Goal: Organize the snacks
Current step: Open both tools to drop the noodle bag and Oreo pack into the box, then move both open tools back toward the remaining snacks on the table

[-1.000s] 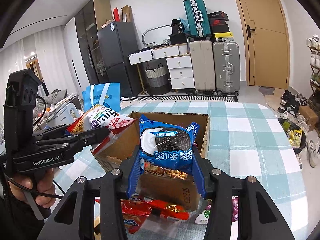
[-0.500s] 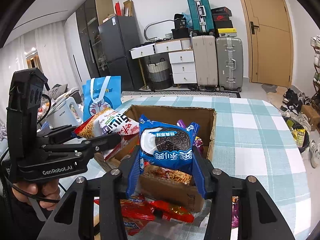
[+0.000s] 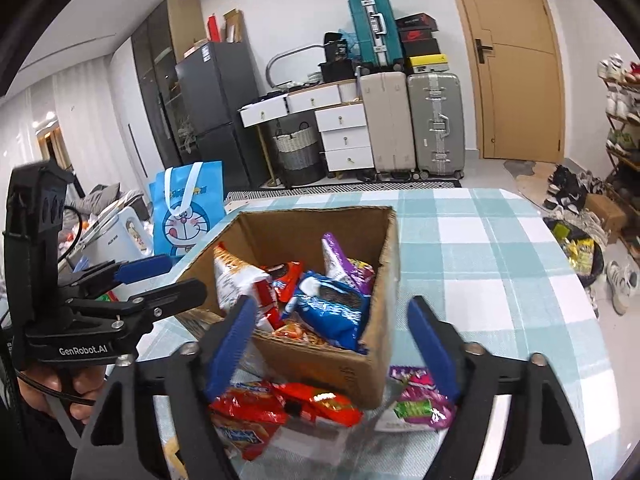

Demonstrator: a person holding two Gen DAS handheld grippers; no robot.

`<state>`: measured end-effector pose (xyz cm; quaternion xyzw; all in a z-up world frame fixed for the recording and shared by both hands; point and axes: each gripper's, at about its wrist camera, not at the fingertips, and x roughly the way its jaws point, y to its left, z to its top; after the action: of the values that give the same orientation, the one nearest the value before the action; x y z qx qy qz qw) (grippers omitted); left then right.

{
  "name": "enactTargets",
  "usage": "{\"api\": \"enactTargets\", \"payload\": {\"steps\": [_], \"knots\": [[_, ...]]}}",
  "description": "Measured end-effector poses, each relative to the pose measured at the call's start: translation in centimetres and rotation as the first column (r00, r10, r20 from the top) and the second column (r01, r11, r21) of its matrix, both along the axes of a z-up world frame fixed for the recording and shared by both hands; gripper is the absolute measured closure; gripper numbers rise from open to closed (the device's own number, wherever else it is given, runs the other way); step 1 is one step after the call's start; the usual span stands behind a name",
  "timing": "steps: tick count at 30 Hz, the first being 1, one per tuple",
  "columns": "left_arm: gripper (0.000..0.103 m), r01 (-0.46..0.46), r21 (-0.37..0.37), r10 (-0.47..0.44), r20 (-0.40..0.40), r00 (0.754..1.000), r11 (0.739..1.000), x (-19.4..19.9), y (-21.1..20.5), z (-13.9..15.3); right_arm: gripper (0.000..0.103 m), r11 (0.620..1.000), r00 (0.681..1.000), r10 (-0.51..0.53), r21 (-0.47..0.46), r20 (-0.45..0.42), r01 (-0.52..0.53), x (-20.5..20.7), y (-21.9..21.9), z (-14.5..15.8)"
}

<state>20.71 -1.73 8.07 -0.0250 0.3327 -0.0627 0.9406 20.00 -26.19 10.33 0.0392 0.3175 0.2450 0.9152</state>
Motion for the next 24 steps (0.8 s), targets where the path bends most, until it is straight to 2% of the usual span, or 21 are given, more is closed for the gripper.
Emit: {"api": "enactTargets", "payload": {"steps": [4, 5, 6, 14, 17, 24], "knots": [[0.01, -0.015, 0.015, 0.015, -0.006, 1.0, 1.0, -1.1, 0.0, -0.3, 0.005, 1.0, 1.0, -0.025, 0.014, -0.004, 0.025, -0.8, -1.1, -0.2], [0.003, -0.023, 0.015, 0.023, -0.006, 1.0, 1.0, -1.4, 0.1, -0.4, 0.004, 0.999, 1.0, -0.027, 0.017, -0.006, 0.027, -1.0, -1.3, -0.3], [0.001, -0.028, 0.015, 0.028, -0.006, 1.0, 1.0, -1.7, 0.2, -0.4, 0.002, 0.999, 1.0, -0.028, 0.02, -0.009, 0.028, -1.2, -1.4, -0.4], [0.001, -0.064, 0.029, 0.064, 0.001, 0.998, 0.998, -5.1, 1.1, -0.2, 0.001, 1.0, 0.999, -0.02, 0.0, -0.03, 0.02, -2.7, -2.1, -1.8], [0.001, -0.074, 0.037, 0.074, 0.003, 0.997, 0.997, -6.3, 1.1, -0.2, 0.001, 0.999, 0.999, -0.012, -0.034, -0.041, 0.01, -2.9, -1.8, -1.8], [0.001, -0.082, 0.03, 0.082, -0.015, 0.996, 0.996, -8.4, 1.3, -0.8, 0.001, 0.998, 0.998, 0.027, -0.048, -0.059, -0.029, -3.7, -1.0, -2.0]]}}
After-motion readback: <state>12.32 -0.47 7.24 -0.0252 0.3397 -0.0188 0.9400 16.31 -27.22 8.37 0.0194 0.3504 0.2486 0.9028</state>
